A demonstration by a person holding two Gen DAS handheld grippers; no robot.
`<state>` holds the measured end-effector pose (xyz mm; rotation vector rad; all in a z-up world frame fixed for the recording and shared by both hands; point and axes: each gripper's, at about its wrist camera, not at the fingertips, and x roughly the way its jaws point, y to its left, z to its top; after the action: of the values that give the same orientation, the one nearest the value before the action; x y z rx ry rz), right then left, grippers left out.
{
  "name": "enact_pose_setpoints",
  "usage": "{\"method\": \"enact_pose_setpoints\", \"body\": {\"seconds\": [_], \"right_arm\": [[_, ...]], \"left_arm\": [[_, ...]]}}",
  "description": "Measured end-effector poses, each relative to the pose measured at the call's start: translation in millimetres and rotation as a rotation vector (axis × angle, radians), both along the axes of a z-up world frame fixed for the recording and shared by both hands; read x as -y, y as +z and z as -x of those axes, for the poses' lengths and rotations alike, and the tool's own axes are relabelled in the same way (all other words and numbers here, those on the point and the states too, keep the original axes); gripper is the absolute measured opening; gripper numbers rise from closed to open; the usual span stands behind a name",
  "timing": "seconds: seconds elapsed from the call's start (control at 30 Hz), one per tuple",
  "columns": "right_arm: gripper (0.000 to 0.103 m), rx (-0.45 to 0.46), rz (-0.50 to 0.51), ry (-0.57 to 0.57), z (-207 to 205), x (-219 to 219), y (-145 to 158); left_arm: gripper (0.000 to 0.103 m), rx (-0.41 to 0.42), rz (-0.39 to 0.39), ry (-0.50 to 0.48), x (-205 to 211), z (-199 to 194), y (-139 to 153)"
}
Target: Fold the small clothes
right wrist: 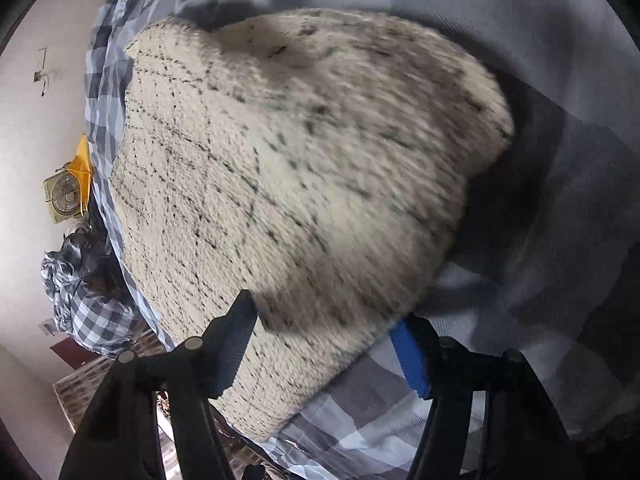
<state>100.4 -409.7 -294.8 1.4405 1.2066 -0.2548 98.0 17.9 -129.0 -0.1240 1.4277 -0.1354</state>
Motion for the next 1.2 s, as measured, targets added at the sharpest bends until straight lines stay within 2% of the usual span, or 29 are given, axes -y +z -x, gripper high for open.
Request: {"method": "enact_pose_setpoints", "body": {"seconds": [0.13, 0.27, 0.37, 0.5, 0.63, 0.7, 0.8, 0.83, 0.9, 1.07, 1.2], "right_arm": [[0.043, 0.023, 0.025, 0.021, -3.1, -4.4, 8.5], [0.030, 0.050, 0.048, 0.012, -5.8, -7.4, 14.4], [0.026, 0.066, 0.084, 0.030, -9.5, -9.8, 20.3], [0.026, 0.079, 0.054, 0.002, -5.6, -7.1, 15.1], [0.026, 0.079, 0.062, 0.009, -8.6, -7.6, 14.9], [0.026, 0.085, 0.072, 0.012, -10.2, -8.8, 17.8], [0.026, 0.104, 0.073, 0.009, -12.0, -11.4, 24.0], [0.026, 0.111, 0.076, 0.010, -11.5, -11.3, 24.9], [0.024, 0.117, 0.086, 0.013, -13.2, -13.6, 27.5], [0.020, 0.139, 0.103, 0.030, -18.0, -15.4, 30.1], [0.020, 0.185, 0.051, -0.007, -7.5, -12.0, 29.1]], "left_arm": [[0.103, -0.030, 0.008, 0.014, -3.6, -0.4, -9.8], [0.103, -0.020, -0.070, 0.042, -5.5, -4.9, -21.3], [0.103, -0.038, -0.053, 0.019, -2.9, -15.5, -36.7], [0.101, -0.080, -0.022, 0.025, -7.3, -22.7, -55.4], [0.086, -0.117, 0.058, 0.060, -14.9, -32.8, -65.5], [0.070, -0.117, 0.074, 0.041, -10.5, -37.5, -65.5], [0.057, -0.072, 0.027, -0.001, 0.7, -35.3, -54.2], [0.047, -0.058, 0.022, -0.017, 3.4, -34.3, -50.6], [0.033, -0.053, 0.037, -0.008, 3.9, -33.9, -46.6], [0.023, -0.104, 0.168, 0.075, -18.1, -35.2, -47.0], [0.018, -0.076, 0.242, 0.083, -34.8, -28.6, -33.6]]}}
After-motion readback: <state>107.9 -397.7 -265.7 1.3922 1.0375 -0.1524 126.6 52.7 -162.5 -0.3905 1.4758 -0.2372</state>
